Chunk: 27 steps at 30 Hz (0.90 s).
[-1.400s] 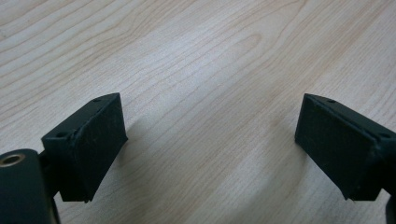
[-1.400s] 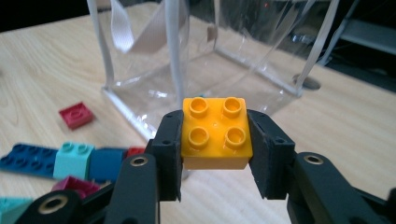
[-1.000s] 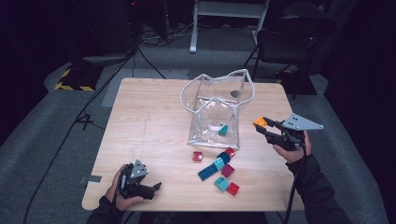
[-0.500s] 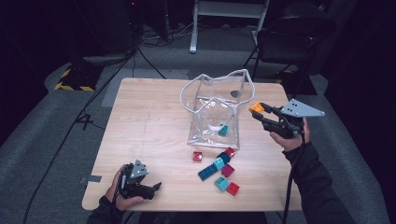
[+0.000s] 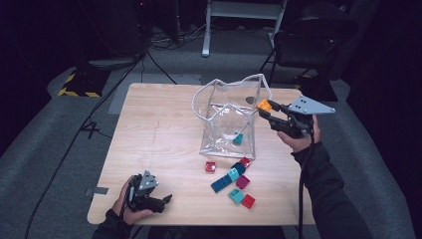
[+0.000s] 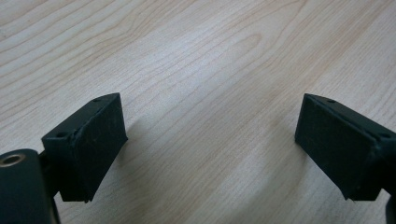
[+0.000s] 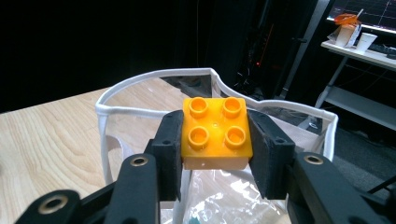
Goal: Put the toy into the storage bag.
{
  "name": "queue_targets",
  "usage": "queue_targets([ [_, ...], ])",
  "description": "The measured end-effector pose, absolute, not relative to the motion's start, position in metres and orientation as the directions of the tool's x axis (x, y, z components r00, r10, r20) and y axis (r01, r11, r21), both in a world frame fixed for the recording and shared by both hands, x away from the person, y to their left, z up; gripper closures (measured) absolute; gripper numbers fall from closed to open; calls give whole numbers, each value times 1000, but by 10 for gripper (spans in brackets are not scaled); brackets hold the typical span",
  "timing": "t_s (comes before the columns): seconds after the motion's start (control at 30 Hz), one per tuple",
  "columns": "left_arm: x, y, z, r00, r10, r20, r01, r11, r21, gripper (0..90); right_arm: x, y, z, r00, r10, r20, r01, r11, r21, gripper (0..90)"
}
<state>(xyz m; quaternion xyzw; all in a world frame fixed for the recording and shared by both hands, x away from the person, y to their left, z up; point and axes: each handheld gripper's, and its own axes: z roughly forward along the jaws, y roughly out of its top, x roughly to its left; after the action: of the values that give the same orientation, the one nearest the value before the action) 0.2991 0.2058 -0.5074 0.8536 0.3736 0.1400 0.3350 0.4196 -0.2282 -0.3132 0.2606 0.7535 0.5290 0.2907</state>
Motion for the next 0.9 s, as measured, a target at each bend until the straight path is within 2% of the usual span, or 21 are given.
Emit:
queue_targets([
  [0.9,299,206,-507,682,731,-12,544,-496,677,91,451,-199,-315,-675,722,-153,138,327,935,592],
])
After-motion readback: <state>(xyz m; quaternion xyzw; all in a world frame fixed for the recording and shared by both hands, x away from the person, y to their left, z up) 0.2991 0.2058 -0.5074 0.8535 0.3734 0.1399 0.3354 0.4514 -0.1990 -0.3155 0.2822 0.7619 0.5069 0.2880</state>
